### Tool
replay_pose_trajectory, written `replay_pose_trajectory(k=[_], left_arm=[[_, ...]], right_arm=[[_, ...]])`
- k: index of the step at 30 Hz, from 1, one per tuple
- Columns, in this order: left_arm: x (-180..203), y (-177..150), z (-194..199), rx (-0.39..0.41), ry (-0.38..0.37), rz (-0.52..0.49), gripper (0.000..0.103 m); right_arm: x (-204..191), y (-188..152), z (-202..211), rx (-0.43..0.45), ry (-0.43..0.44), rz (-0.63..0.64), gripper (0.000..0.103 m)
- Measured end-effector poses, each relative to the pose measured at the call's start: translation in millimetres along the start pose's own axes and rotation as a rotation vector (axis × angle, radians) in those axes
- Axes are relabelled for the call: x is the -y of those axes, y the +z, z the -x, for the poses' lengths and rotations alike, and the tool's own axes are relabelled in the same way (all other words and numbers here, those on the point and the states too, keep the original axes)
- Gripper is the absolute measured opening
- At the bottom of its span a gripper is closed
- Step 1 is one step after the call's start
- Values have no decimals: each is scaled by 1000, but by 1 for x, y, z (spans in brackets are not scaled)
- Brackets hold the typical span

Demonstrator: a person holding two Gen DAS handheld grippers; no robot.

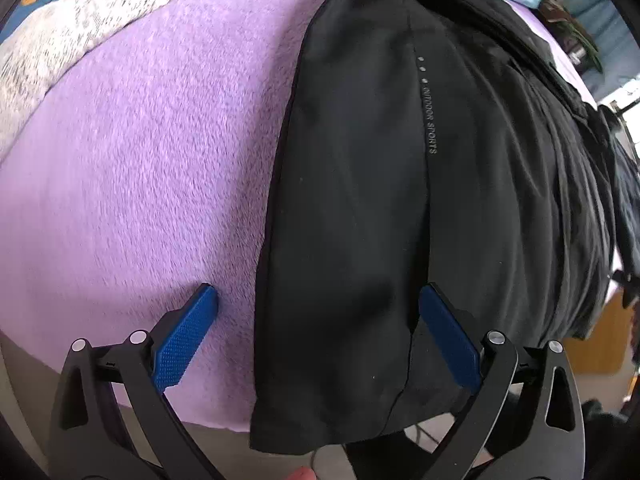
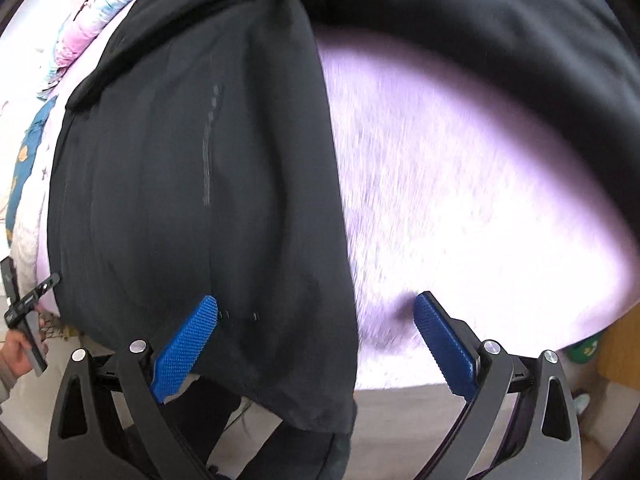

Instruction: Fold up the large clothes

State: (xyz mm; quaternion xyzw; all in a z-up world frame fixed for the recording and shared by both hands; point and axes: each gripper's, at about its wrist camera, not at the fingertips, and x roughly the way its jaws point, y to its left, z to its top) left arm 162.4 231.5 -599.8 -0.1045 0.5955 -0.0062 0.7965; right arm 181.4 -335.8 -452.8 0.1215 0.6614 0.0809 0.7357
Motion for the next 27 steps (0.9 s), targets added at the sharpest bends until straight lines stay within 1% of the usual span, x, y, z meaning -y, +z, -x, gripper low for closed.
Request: replay_pose_trajectory(k=[3, 5, 8, 11, 13, 15, 18, 19, 21, 24, 25, 26, 27], left_arm=[[11, -6, -5, -9, 56, -28, 97], [16, -9, -7, -13, 70, -17, 97], [18, -16, -7, -10, 57, 32, 97], [21, -20, -8, -16, 50, 56, 97], [23, -22, -7, -25, 29, 76, 97], [26, -26, -6, -32, 12, 71, 97], [30, -28, -6, -58, 1, 43, 97], [27, -30, -3, -61, -13, 46, 97], [23, -30, 2, -58, -74, 81, 97], [14, -30, 4, -75, -144, 112, 97], [4, -31, 8, -77, -162, 125, 97], [0, -31, 7, -80, -183, 141, 97], [-12, -32, 9, -86, -197, 148, 97]], right_arm=[[2, -7, -5, -7, 13, -2, 97], [2, -12, -9, -13, 26, -12, 97], [0, -20, -13, -18, 47, -22, 97], [-6, -28, -19, -50, 121, -39, 97], [-15, -34, -26, -75, 147, -11, 97], [-20, -39, -27, -75, 173, 7, 98], [-13, -37, -28, -68, 213, -44, 98], [-10, -34, -28, -70, 225, -54, 98], [-8, -32, -28, -76, 256, -69, 98], [-14, -35, -23, -79, 303, -50, 97], [-16, -35, -23, -81, 312, -34, 93], [-18, -35, -23, -85, 306, -20, 87], [-19, -36, -23, -89, 301, -19, 83]])
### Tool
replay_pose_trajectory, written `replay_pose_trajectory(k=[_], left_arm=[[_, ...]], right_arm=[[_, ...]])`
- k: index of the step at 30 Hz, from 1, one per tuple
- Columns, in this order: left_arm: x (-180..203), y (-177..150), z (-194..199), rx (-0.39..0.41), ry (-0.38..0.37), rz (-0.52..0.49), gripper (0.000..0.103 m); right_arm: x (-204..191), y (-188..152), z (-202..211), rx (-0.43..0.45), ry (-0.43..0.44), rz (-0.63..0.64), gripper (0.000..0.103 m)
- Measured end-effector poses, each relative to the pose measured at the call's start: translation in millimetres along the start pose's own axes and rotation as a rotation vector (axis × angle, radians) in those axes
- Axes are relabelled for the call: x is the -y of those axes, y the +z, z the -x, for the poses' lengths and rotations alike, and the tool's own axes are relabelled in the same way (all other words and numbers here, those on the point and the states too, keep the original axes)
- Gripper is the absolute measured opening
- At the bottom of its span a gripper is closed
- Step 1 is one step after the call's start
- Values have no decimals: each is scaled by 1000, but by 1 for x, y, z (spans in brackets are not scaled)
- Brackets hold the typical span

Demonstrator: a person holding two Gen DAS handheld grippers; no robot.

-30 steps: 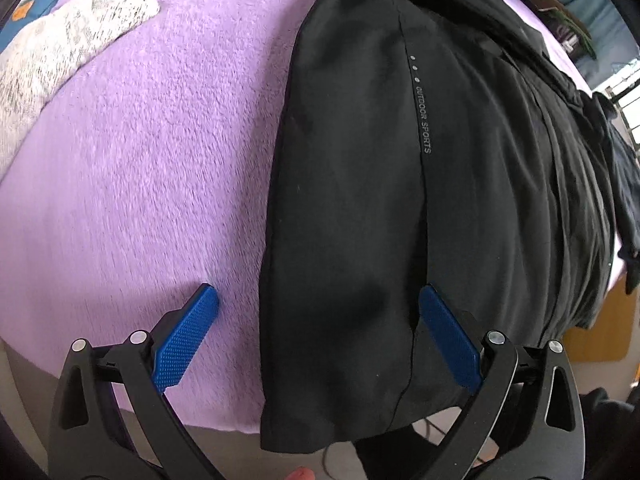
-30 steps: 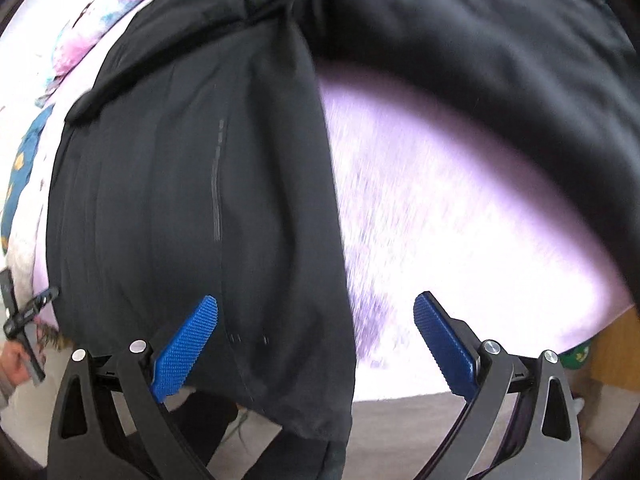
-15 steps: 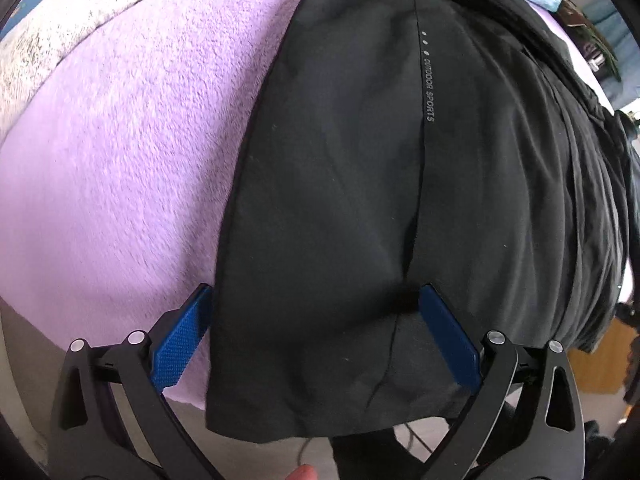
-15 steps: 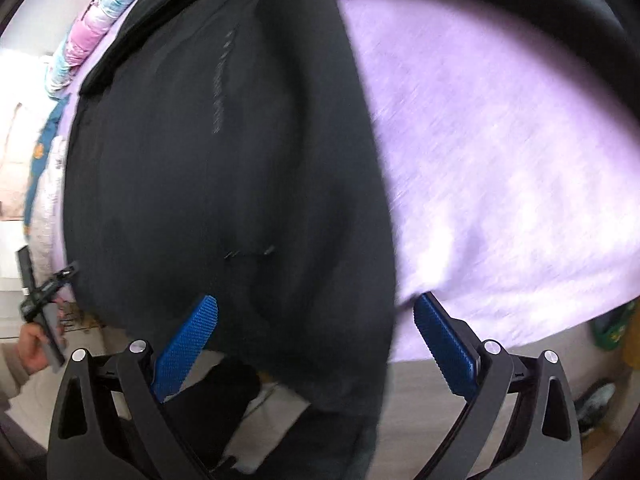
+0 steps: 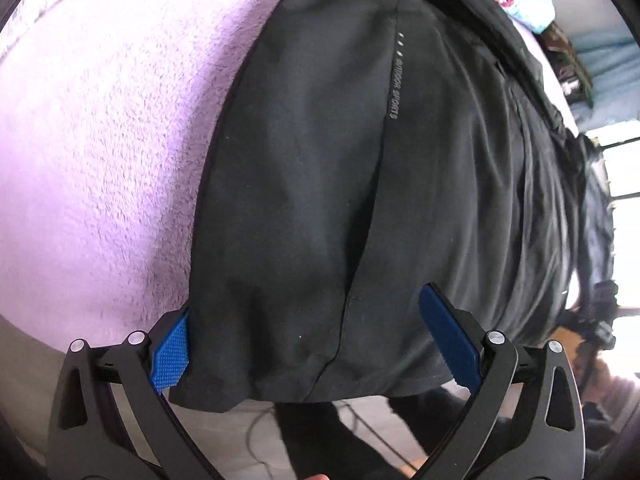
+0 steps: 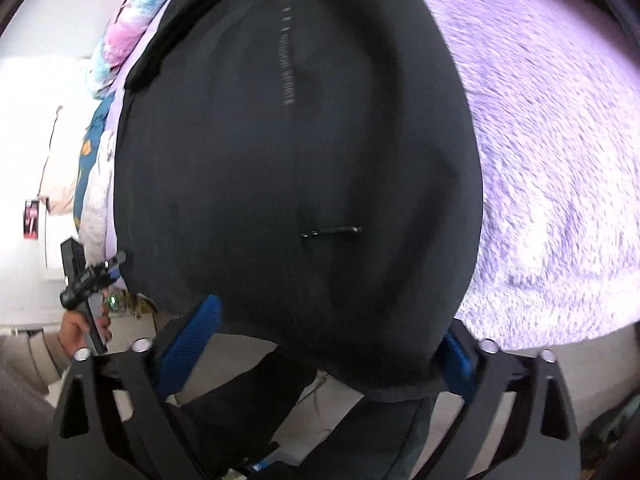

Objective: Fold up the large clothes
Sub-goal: 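Close the left tool on the hem while the right tool grips the hem too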

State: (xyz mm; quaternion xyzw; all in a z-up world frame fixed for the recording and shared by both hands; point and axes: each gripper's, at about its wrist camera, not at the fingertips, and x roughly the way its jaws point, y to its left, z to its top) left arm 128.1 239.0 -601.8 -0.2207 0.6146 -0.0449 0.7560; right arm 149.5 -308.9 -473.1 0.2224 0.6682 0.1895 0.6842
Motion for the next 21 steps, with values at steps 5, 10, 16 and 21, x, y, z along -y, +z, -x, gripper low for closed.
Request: replay_pose_trajectory(k=[5, 10, 16, 21], left_arm=[[5, 5, -6, -28, 114, -103, 71], [-8, 1, 7, -18, 125, -64, 53], [-19, 0, 16, -13, 122, -41, 34], [-18, -7, 25, -11, 174, -133, 22]], right_arm=[[7, 3, 3, -1, -13, -32, 59], [4, 2, 1, -2, -3, -43, 45], [-1, 6, 1, -18, 29, -16, 34], [-8, 12, 1, -33, 43, 25, 18]])
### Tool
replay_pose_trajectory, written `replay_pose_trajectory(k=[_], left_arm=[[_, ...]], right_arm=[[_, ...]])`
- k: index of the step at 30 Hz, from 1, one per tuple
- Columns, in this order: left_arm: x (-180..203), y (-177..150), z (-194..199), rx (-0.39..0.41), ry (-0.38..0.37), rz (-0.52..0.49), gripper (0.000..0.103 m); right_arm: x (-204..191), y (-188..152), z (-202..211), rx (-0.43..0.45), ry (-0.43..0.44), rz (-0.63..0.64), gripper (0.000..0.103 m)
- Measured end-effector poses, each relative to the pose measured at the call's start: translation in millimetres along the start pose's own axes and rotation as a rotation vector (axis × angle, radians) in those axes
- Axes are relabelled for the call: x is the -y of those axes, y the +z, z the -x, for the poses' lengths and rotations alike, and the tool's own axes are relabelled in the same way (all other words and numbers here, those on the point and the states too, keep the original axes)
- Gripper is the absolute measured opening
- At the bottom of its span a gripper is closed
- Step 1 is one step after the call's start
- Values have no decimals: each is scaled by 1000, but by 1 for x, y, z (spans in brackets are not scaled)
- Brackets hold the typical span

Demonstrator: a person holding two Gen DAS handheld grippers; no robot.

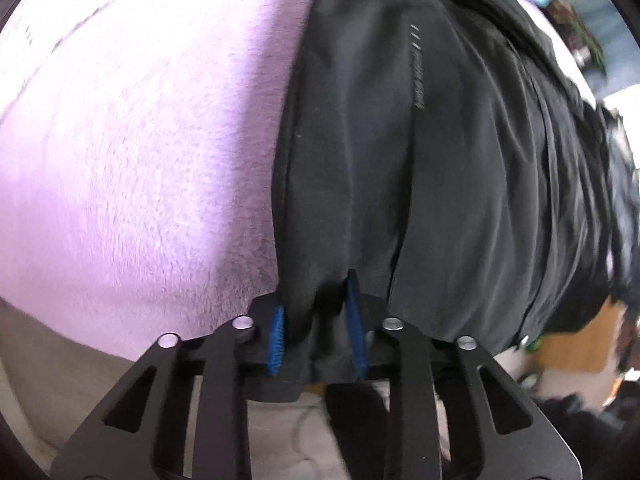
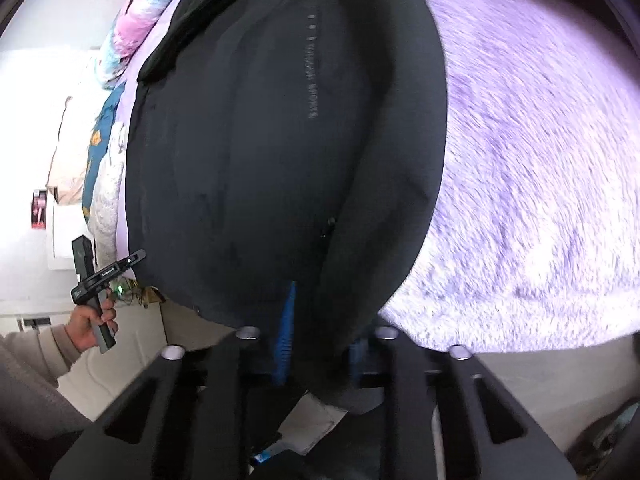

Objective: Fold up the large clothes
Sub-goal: 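Close the left tool on the hem while the right tool grips the hem too, then lift the hem with both tools and fold it toward the collar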

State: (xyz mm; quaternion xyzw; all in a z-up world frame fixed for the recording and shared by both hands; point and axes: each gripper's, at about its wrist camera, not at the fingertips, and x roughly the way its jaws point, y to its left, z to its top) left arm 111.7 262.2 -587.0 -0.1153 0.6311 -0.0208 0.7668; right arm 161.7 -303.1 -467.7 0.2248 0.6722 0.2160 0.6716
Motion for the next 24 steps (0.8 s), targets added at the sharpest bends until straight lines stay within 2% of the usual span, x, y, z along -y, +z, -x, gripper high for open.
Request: replay_pose_trajectory(k=[2, 8, 12, 15, 24], left_arm=[[-1, 1, 3, -10, -3, 1, 19], [-2, 3, 14, -31, 4, -15, 9], [24, 15, 11, -60, 30, -13, 8], [30, 19, 13, -72, 42, -27, 8], [29, 37, 37, -85, -4, 7, 8]], right_arm=[[-2, 2, -1, -6, -6, 14, 12], [-4, 6, 4, -22, -5, 35, 10], [-10, 8, 6, -33, -1, 46, 10], [-16, 10, 7, -42, -11, 66, 10], [-33, 20, 29, -15, -22, 81, 8]])
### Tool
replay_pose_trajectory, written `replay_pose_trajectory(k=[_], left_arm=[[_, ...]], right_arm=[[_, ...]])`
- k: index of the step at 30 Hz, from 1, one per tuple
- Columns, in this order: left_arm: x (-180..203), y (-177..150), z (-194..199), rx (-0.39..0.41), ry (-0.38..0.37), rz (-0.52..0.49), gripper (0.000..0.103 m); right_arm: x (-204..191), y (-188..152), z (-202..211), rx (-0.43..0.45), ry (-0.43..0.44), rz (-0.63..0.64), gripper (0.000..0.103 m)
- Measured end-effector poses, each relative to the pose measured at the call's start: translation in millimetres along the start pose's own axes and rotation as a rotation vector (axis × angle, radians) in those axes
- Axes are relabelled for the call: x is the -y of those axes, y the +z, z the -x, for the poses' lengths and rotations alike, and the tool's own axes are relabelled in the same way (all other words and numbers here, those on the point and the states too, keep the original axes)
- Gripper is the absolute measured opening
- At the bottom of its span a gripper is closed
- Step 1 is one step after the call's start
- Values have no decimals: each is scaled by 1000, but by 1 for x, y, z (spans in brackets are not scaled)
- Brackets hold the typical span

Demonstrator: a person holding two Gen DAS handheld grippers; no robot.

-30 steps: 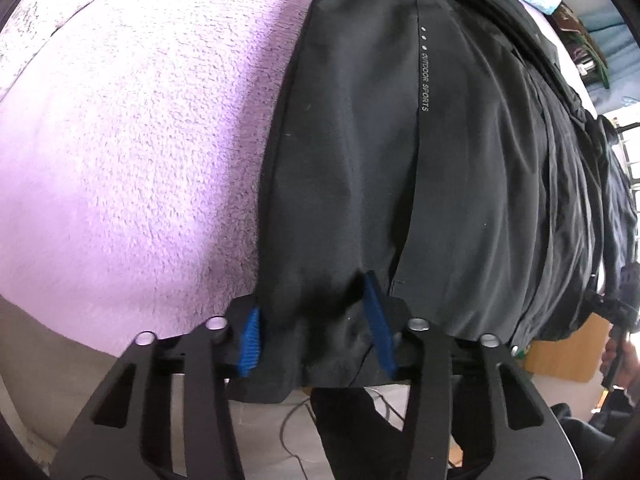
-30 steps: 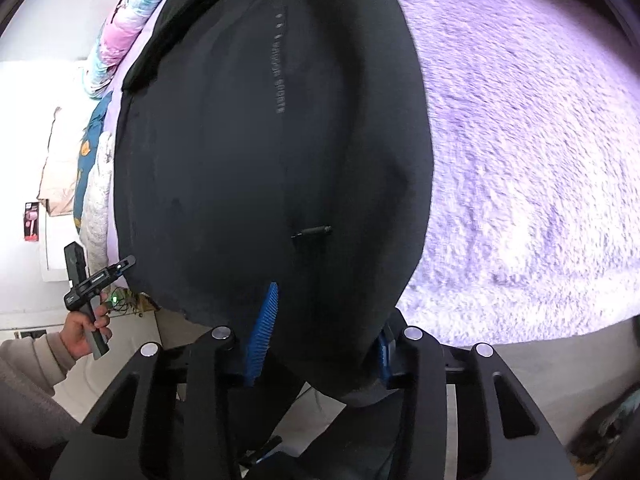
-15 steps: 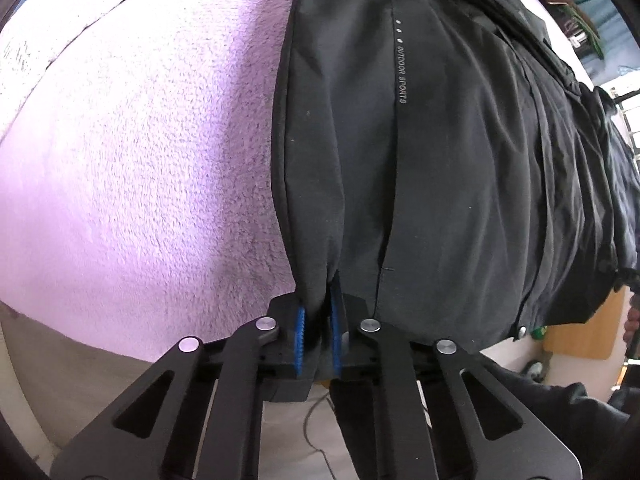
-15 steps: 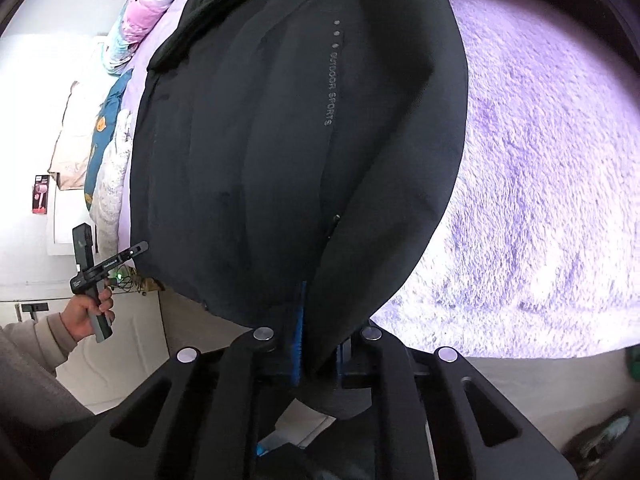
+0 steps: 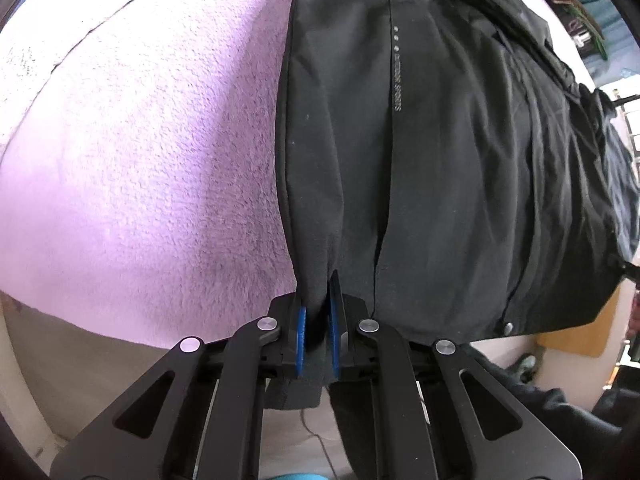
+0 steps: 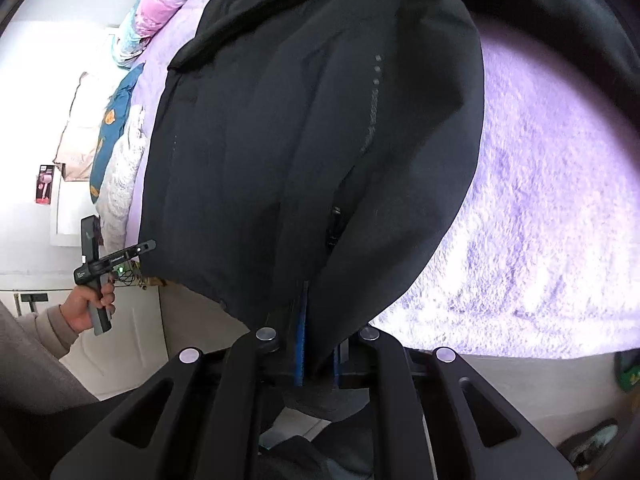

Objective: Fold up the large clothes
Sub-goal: 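Lift the hem with both tools and fold it toward the collar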

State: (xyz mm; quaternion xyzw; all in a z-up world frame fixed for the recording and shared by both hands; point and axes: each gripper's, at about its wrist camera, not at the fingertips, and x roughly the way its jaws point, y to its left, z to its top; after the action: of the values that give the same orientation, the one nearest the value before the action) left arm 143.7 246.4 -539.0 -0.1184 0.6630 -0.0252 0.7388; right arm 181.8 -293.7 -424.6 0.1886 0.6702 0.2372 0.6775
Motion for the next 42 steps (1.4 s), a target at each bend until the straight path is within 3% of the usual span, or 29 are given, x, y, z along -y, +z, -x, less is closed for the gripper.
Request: replay_pose_trajectory(k=[12, 21, 25, 29, 30, 31, 32, 33, 34, 39, 42], left_arm=[[-46, 2, 54, -1, -131, 101, 7], [-57, 11, 81, 14, -165, 148, 4], [-45, 12, 65, 0, -173, 114, 5], [-47, 4, 39, 0, -123, 104, 7], [-48, 2, 35, 11, -121, 115, 14], [-50, 0, 32, 23, -138, 131, 35], [-52, -2, 29, 30, -170, 146, 51], [-52, -4, 28, 43, -178, 149, 79], [-53, -6, 27, 54, -172, 151, 94], [-61, -15, 9, 5, -160, 150, 96], [-63, -18, -7, -36, -238, 147, 96]], right_arm=[[-19, 10, 49, 31, -55, 6, 7], [-26, 20, 74, 51, -40, 35, 6], [-14, 22, 68, 28, -29, 35, 6], [-6, 22, 50, -15, -12, 45, 6], [-5, 22, 44, -26, -9, 43, 6], [-4, 22, 40, -33, -2, 41, 6], [-5, 22, 39, -35, 4, 38, 6], [-3, 22, 37, -39, 18, 32, 6], [-3, 22, 36, -45, 16, 39, 6], [3, 27, 38, -62, 39, 46, 6], [-3, 29, 36, -67, 46, 50, 6]])
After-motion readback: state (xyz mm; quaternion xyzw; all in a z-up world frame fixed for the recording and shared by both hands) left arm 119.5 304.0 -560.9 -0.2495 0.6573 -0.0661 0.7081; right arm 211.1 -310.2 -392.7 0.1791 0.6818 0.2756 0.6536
